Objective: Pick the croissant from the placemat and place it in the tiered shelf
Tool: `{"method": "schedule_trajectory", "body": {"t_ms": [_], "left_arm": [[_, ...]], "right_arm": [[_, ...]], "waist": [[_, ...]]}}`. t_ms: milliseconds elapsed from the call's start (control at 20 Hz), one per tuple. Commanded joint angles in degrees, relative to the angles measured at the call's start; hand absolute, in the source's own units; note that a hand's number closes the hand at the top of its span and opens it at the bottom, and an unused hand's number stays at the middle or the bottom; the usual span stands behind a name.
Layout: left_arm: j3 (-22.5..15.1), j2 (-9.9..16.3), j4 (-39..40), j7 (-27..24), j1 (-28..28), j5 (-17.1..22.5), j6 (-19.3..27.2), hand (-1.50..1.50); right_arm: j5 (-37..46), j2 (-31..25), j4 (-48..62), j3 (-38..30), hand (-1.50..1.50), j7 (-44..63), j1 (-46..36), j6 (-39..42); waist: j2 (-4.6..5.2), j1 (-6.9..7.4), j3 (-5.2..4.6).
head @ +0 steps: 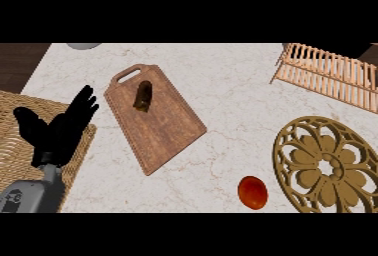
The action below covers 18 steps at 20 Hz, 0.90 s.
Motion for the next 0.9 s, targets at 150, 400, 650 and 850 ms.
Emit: {"method": "schedule_trajectory", "body": {"t_ms": [150,400,650,850], "left_arm": [[-0.3,-1.7,8.2,1.3,5.1,-0.3,0.1,0.0],[-0.2,-1.6,5.0,3.5,5.0,0.3,0.1,0.0],[-0.7,-3.6,8.2,1.0,4.7,-1.4,1.1,0.0],[-0.3,-2.9,8.5,1.6,4.3,-0.7,-0.3,0.0]], "right_arm": [[1.5,-1.4,9.5,0.0,1.5,-9.5,-0.1,-0.4],[3.9,-1.6,17.6,-0.7,1.5,-15.9,-0.8,-4.6],[5.7,-1.3,22.5,-0.1,1.5,-19.4,-2.6,-6.5],[6.3,-0.9,26.2,-0.3,1.5,-23.5,-3.9,-8.4]], "waist": [[1.26,0.07,-1.1],[1.32,1.42,-1.02],[1.47,0.78,-1.1],[1.52,0.94,-1.08]]}}
